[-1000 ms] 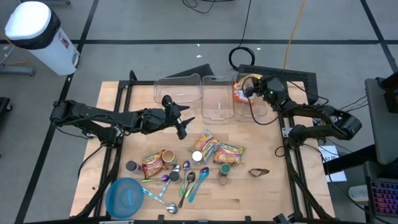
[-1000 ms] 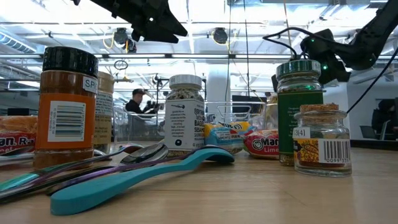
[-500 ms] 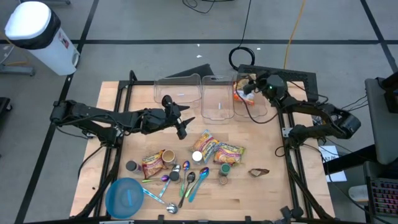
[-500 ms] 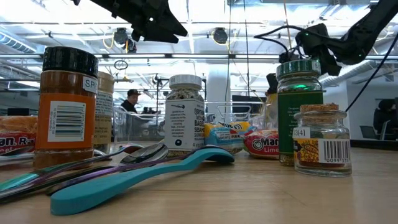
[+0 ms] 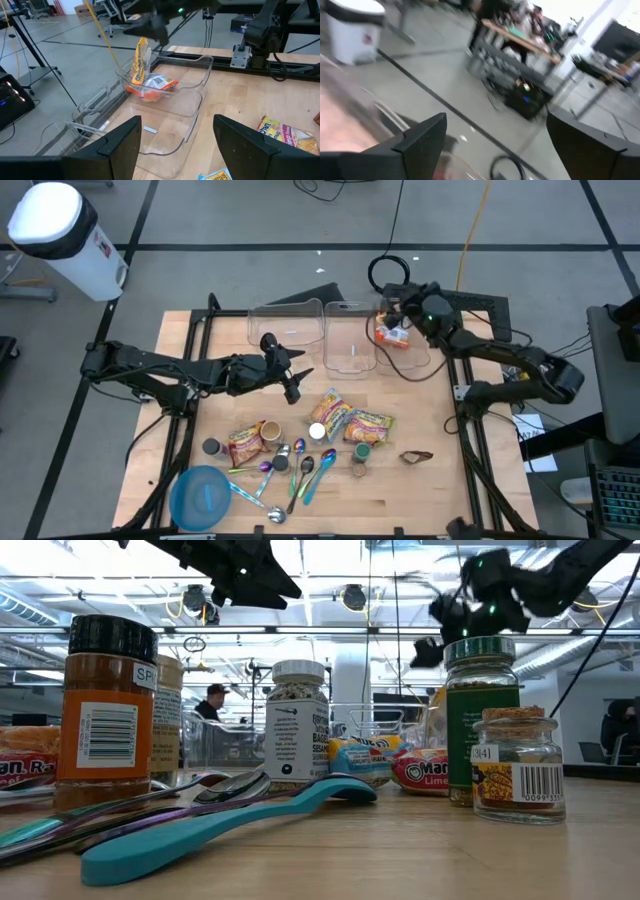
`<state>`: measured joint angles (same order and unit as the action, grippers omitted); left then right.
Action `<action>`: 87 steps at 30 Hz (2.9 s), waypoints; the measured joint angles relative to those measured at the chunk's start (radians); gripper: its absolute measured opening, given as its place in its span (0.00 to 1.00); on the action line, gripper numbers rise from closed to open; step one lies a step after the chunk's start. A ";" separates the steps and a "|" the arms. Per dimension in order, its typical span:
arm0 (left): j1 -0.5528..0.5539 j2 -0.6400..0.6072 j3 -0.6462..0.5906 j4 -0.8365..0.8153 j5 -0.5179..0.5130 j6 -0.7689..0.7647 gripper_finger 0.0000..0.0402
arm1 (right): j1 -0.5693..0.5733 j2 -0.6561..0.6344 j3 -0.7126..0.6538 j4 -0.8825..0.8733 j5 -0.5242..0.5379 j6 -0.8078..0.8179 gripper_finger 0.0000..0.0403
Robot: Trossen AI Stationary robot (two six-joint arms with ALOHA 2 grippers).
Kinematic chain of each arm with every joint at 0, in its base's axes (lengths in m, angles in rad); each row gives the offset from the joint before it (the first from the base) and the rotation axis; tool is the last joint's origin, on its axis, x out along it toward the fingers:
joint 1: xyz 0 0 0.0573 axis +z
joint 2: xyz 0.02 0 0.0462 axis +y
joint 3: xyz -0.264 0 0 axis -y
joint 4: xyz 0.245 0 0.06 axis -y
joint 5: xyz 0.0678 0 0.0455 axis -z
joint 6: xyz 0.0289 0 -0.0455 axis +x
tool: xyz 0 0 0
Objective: Pick & Place Food Item
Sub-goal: Put the red noodle pack into the right transparent bin
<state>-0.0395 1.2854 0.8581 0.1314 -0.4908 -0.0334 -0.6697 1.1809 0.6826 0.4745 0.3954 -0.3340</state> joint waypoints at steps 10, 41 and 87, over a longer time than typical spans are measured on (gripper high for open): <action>-0.008 -0.006 0.000 -0.099 0.027 -0.046 0.64 | 0.411 -0.092 0.001 -0.229 -0.008 0.137 0.82; -0.296 -0.060 -0.093 -0.935 0.266 -0.790 0.64 | 0.540 -0.092 0.000 -0.300 -0.004 0.177 0.82; -0.201 -0.039 0.109 -1.295 0.126 -0.725 0.01 | 0.540 -0.091 0.000 -0.301 -0.004 0.192 0.82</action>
<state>-0.2409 1.2463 0.9669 -1.1638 -0.3647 -0.7582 -0.1299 1.0897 0.6825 0.1738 0.3912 -0.1421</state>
